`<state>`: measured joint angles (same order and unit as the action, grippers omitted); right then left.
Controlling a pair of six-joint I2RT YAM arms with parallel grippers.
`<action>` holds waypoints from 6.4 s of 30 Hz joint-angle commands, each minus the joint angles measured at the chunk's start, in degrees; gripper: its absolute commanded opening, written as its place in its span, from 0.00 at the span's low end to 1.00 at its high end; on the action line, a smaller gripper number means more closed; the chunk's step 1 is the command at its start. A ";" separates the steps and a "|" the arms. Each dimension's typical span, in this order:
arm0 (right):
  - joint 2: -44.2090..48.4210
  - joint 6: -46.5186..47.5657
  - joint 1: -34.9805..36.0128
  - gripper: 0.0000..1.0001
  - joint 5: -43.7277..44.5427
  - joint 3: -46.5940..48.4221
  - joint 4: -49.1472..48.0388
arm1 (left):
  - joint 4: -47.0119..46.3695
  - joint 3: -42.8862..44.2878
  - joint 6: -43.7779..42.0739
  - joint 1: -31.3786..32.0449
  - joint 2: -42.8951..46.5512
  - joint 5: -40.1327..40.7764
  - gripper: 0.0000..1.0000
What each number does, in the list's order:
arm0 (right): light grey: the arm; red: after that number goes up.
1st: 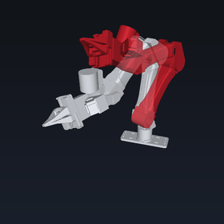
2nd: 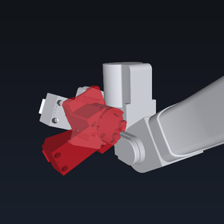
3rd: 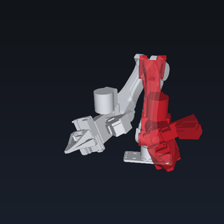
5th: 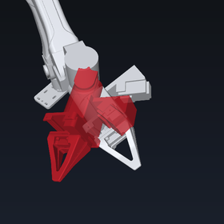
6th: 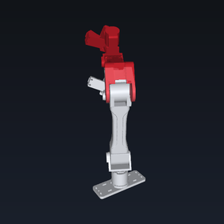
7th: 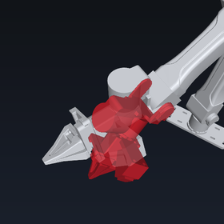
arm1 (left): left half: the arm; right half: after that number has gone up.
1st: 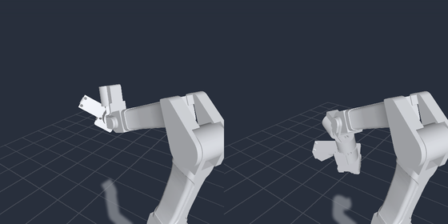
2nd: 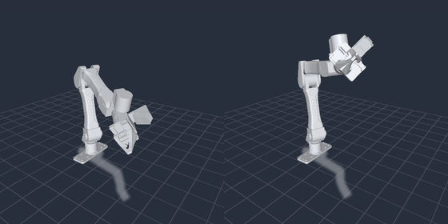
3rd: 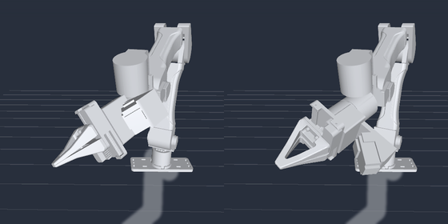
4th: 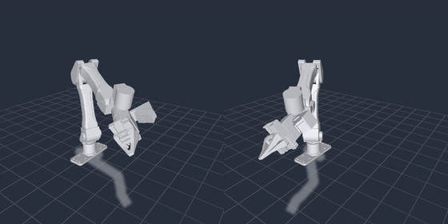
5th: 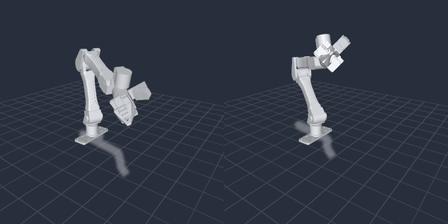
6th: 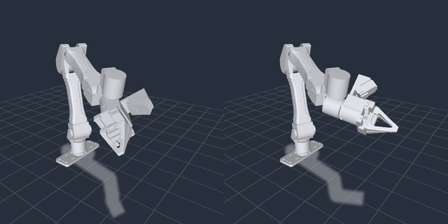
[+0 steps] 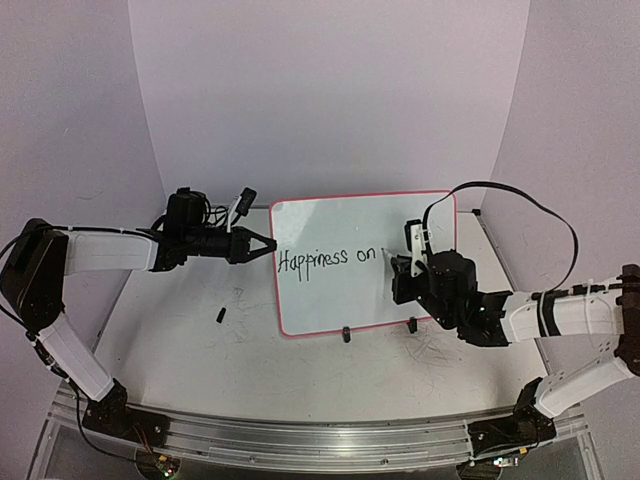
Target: Write a sentence on the whiteboard
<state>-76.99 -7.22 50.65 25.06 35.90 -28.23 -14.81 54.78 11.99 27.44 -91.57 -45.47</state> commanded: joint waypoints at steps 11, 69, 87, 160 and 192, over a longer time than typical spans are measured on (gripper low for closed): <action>0.80 -4.15 0.06 0.00 -0.59 -0.98 3.24 | 1.74 2.32 -1.09 1.27 1.14 -2.91 0.00; 1.12 -5.60 -0.47 0.00 1.75 -1.10 3.31 | 2.38 2.38 -1.71 1.56 1.70 -2.85 0.00; 1.72 -7.61 0.64 0.00 0.22 -2.42 6.51 | 2.37 2.60 -1.71 1.65 1.66 -3.01 0.00; 2.78 -4.80 -2.58 0.00 -0.21 -2.38 2.82 | 5.31 3.43 -3.51 2.22 1.45 -2.44 0.00; 3.76 -5.74 -2.59 0.00 4.83 -2.41 3.88 | 5.95 3.78 -3.90 2.54 1.39 -2.39 0.00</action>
<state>-74.02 -12.34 48.40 26.22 33.30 -24.27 -10.37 56.66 10.28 28.10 -91.50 -45.28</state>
